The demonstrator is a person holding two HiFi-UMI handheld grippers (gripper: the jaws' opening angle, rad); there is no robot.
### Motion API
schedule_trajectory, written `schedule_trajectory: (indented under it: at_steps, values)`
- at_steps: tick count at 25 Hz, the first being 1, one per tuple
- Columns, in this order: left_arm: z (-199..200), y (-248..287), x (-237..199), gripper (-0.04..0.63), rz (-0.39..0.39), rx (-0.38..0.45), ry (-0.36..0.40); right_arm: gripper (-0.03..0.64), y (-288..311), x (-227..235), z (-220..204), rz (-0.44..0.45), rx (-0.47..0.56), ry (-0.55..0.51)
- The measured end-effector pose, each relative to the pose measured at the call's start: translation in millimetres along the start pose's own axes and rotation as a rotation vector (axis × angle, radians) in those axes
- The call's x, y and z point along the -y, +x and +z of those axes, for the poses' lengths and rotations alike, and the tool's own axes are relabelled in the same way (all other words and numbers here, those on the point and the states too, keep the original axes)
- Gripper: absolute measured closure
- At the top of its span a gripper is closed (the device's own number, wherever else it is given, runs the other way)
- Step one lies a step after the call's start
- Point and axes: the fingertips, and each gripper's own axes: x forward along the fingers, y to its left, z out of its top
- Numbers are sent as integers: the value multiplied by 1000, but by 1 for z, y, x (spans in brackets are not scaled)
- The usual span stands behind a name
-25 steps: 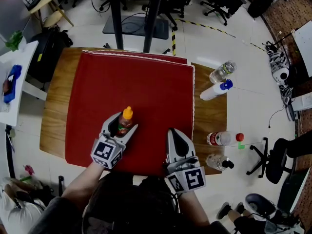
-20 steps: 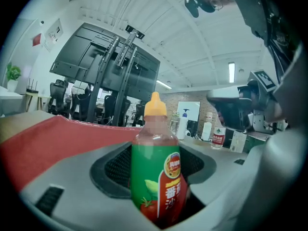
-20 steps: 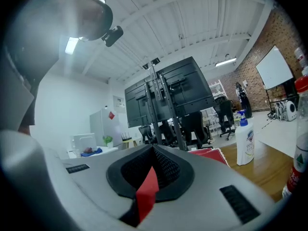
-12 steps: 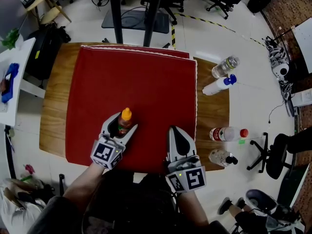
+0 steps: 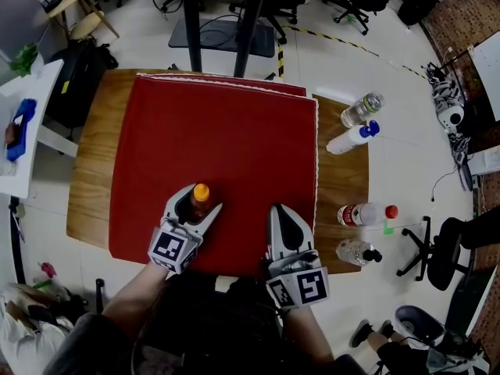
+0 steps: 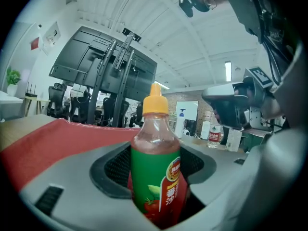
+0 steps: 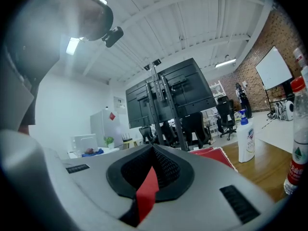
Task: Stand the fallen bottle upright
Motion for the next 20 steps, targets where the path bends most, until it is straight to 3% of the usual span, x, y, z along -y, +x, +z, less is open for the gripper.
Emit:
schedule_trajectory:
  at_steps: [20]
  values:
    - [1,-26,15,281,49,-77,108,597,-17,-21,23,51,37,-20]
